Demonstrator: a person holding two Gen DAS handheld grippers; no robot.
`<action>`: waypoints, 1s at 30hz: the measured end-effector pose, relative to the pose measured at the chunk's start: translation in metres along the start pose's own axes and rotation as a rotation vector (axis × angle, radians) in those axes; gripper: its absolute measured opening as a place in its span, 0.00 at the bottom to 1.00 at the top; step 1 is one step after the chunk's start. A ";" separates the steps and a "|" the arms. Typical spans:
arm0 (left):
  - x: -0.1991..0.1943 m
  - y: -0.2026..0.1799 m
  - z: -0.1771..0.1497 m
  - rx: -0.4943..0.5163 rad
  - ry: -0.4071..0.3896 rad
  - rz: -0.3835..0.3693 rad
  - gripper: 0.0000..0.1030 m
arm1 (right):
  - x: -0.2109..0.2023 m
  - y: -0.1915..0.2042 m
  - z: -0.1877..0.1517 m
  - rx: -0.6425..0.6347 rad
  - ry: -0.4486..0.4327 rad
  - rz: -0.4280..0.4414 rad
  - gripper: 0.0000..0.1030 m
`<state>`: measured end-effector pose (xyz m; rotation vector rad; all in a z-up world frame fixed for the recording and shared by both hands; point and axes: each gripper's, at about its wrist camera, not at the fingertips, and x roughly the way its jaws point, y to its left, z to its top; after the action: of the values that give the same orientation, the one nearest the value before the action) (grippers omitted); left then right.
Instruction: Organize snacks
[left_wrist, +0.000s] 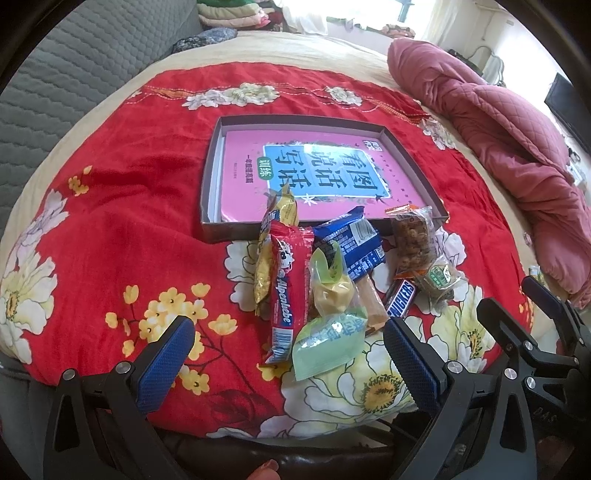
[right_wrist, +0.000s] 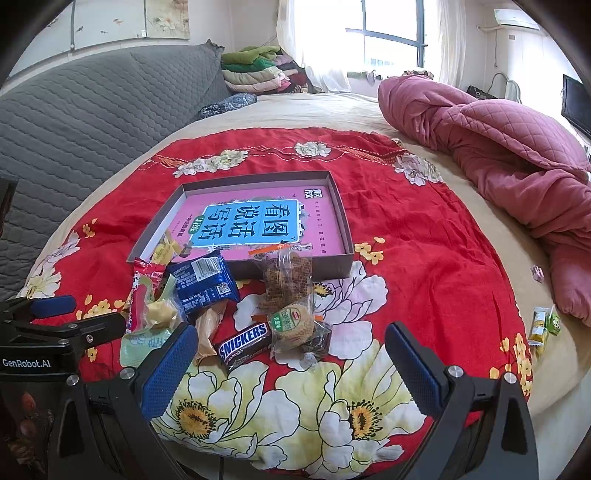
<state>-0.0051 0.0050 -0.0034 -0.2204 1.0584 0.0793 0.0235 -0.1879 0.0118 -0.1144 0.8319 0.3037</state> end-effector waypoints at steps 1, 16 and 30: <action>0.000 0.000 0.000 -0.001 0.000 -0.001 0.99 | 0.000 0.000 0.000 0.000 0.000 0.001 0.99; 0.004 0.004 -0.001 -0.018 0.011 -0.013 0.99 | 0.004 -0.002 0.000 0.015 0.010 0.000 0.99; 0.020 0.030 0.002 -0.079 0.046 0.009 0.99 | 0.015 -0.010 0.000 0.046 0.032 0.007 0.99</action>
<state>0.0010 0.0341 -0.0241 -0.2902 1.1027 0.1244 0.0359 -0.1940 0.0000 -0.0735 0.8710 0.2902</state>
